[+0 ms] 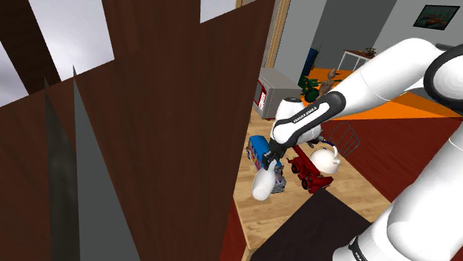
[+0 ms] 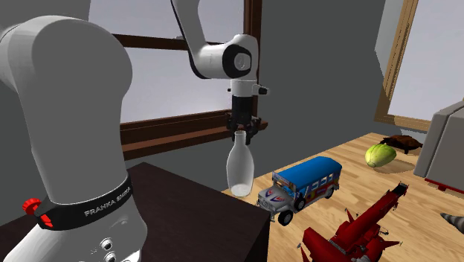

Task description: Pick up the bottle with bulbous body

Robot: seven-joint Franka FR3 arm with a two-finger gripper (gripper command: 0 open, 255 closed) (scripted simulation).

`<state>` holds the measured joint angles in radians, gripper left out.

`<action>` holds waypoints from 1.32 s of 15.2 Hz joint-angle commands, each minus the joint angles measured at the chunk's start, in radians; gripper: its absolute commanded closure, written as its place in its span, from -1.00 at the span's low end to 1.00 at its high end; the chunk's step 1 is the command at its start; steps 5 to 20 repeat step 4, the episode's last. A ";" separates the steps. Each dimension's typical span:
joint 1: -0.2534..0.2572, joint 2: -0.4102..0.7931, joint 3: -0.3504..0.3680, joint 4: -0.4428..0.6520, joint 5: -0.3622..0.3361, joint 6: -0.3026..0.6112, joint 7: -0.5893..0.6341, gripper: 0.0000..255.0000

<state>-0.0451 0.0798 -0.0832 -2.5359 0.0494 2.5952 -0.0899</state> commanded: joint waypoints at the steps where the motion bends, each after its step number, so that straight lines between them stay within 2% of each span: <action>1: 0.002 -0.033 -0.001 -0.001 -0.007 -0.032 0.008 1.00; 20: 0.001 -0.048 -0.001 0.001 -0.011 -0.049 0.010 1.00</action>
